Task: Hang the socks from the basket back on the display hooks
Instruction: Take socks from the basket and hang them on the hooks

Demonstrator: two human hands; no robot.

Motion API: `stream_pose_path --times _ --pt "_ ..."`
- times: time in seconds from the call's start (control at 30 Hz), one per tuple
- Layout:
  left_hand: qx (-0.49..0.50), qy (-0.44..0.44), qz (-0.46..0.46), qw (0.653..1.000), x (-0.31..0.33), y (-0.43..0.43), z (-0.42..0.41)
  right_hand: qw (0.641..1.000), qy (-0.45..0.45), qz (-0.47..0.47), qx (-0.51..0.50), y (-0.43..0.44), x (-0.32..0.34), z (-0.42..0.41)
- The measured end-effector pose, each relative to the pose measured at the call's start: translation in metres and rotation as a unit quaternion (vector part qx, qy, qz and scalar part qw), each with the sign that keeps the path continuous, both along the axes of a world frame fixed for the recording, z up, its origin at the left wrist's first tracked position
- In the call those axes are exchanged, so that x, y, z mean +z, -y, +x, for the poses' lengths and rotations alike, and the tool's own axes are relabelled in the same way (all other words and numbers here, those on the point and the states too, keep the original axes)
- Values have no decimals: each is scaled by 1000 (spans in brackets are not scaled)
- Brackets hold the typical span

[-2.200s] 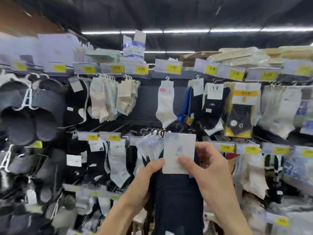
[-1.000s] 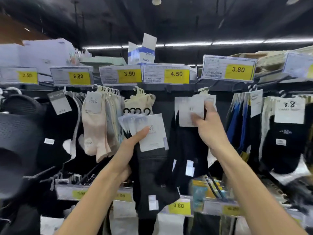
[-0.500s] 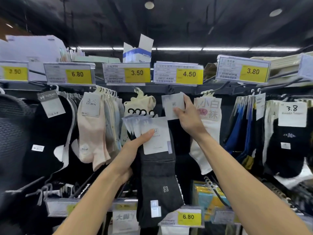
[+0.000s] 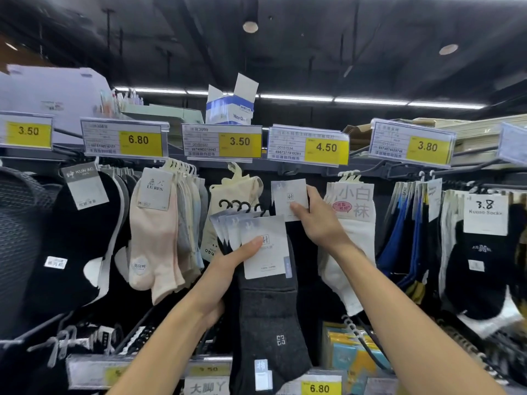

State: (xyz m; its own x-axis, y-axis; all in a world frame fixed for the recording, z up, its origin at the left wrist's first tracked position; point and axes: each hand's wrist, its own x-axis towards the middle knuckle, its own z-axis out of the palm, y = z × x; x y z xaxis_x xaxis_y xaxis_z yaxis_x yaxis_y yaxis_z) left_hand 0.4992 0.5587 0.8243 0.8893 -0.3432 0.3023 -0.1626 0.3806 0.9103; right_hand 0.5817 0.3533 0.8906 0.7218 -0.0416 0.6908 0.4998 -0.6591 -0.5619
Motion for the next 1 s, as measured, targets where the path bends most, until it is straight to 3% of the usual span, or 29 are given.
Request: stream_pose_path --times 0.2,0.33,0.43,0.5,0.57,0.8,1.0 --pt "0 6 -22 1000 -3 -2 2 999 -13 -31 -13 0 -9 -12" --pt "13 16 -49 999 -6 -3 6 995 65 -17 -69 -10 -21 -43" --pt "23 44 -63 997 -6 -1 8 989 138 36 30 -19 -33 -79" --pt "28 75 -58 995 -5 1 8 986 87 43 133 -28 -38 -98" --pt "27 81 -52 995 -5 2 8 983 52 25 173 -34 -43 -103" --pt "-18 68 -34 997 -9 -1 12 975 77 115 173 -20 -46 -92" --pt "40 111 -24 993 -9 3 19 968 26 117 220 -18 -46 -91"
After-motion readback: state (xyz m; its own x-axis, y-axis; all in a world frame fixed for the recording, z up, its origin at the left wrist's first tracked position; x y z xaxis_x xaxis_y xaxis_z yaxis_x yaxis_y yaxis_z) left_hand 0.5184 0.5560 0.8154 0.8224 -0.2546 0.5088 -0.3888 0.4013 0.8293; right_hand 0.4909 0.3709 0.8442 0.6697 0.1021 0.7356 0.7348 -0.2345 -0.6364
